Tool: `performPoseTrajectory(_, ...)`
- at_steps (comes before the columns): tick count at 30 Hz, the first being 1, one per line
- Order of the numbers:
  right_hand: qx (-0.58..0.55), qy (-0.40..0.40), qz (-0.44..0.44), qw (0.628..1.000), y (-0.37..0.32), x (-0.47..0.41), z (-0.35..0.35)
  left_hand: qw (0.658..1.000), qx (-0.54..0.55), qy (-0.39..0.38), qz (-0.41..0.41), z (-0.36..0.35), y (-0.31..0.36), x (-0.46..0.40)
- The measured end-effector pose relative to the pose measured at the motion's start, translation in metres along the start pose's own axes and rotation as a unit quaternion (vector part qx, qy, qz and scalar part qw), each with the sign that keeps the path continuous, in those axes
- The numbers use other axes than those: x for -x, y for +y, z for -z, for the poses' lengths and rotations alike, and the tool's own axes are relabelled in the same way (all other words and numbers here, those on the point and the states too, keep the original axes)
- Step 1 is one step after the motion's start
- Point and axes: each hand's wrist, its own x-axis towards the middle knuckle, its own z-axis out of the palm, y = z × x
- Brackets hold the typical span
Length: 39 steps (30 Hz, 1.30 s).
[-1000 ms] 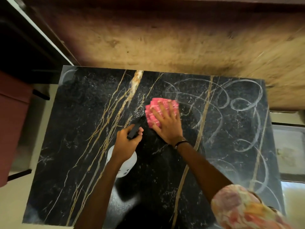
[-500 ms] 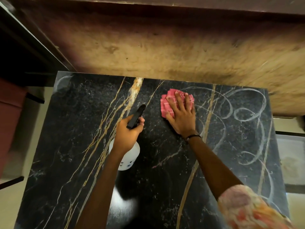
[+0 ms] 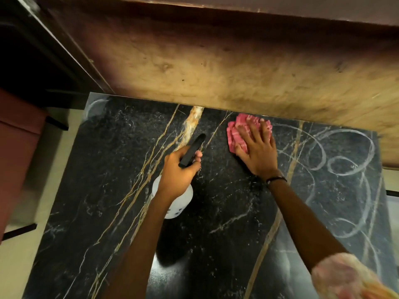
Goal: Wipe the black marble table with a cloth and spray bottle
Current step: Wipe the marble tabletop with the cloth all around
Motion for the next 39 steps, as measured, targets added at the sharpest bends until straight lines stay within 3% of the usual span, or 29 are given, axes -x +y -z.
performPoseTrajectory(2, -0.013, -0.004, -0.039, 0.999, -0.019, -0.036, 0.004, 1.000, 0.012, 0.005, -0.009, 0.003, 0.001, 0.001)
performPoseTrajectory(4, -0.011, -0.011, -0.024, 1.000, -0.047, -0.066, 0.005, 1.000, 0.015, 0.000, -0.014, 0.005, 0.001, 0.002)
performPoseTrajectory(9, -0.007, 0.007, 0.120, 0.993, -0.104, -0.065, -0.008, 1.000, 0.008, -0.010, -0.028, 0.003, 0.000, 0.004)
performPoseTrajectory(13, 0.010, 0.011, 0.191, 0.982, -0.072, -0.005, -0.014, 0.999, -0.030, -0.013, -0.030, 0.000, -0.006, 0.001)
performPoseTrajectory(18, 0.000, 0.004, 0.035, 0.999, 0.024, 0.012, 0.001, 0.998, -0.043, -0.013, -0.046, -0.004, -0.004, 0.004)
performPoseTrajectory(22, -0.014, 0.003, -0.085, 0.996, 0.022, -0.028, 0.011, 0.997, -0.058, -0.008, -0.041, -0.011, -0.004, 0.005)
performPoseTrajectory(24, -0.015, -0.005, -0.067, 0.998, 0.005, -0.039, 0.009, 0.998, -0.055, -0.006, -0.037, -0.019, -0.002, 0.007)
performPoseTrajectory(27, -0.007, 0.018, 0.042, 0.999, -0.006, -0.019, -0.001, 0.998, -0.056, -0.010, -0.035, -0.033, 0.003, 0.009)
performPoseTrajectory(30, -0.004, 0.028, 0.104, 0.994, 0.022, 0.028, -0.008, 0.999, -0.044, -0.019, -0.024, -0.048, 0.006, 0.011)
performPoseTrajectory(35, -0.008, 0.030, -0.035, 0.999, 0.111, 0.045, 0.011, 0.999, -0.042, -0.025, -0.023, -0.079, 0.013, 0.017)
performPoseTrajectory(39, -0.042, 0.014, -0.110, 0.993, 0.109, -0.005, 0.022, 0.999, -0.036, -0.022, -0.028, -0.097, 0.015, 0.024)
